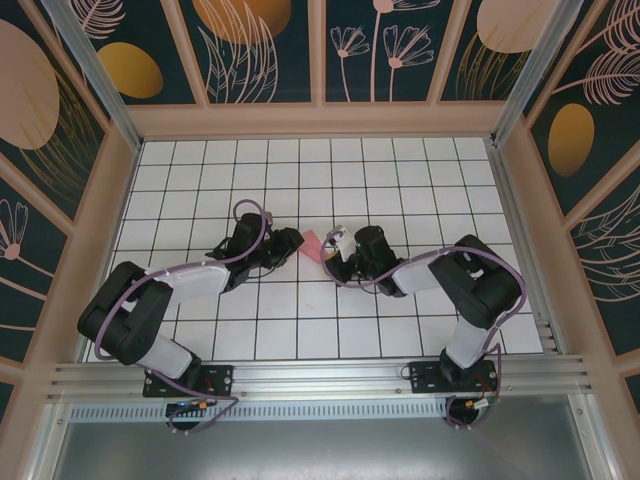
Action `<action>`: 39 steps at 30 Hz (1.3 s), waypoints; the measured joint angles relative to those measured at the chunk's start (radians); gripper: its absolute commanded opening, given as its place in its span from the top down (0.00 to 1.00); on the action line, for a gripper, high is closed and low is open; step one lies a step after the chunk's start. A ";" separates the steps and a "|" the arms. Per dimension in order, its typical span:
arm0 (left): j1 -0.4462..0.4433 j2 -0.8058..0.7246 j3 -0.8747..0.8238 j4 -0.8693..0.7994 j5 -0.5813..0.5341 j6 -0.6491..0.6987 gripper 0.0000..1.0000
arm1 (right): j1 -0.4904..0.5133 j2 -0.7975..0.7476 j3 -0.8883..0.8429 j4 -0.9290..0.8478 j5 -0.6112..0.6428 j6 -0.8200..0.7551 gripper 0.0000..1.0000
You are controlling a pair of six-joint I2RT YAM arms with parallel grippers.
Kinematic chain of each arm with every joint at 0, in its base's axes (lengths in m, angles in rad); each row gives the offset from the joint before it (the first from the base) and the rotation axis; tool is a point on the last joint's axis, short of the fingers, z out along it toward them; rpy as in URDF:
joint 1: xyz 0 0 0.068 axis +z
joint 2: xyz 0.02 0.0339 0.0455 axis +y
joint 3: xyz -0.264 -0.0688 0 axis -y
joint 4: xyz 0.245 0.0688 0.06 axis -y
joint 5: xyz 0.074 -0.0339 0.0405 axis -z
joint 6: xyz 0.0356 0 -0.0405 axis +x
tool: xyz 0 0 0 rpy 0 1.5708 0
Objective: Fold a paper plane with a square sheet of paper (pick it up from the middle)
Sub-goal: Fold the wing for the fifth time at the center of the table.
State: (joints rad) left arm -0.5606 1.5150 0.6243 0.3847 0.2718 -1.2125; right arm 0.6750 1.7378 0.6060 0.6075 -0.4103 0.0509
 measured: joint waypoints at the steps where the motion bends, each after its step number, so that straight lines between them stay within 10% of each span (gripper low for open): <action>1: 0.000 -0.005 -0.006 0.011 0.000 0.005 0.60 | -0.006 0.000 0.016 -0.016 -0.020 0.021 1.00; 39: -0.002 0.216 -0.050 0.349 0.140 0.061 0.78 | -0.156 0.168 0.127 -0.006 -0.410 0.629 1.00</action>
State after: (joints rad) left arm -0.5629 1.7309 0.5743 0.7334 0.4114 -1.1519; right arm 0.5186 1.9060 0.7326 0.6014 -0.8200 0.6800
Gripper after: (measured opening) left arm 0.218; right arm 0.064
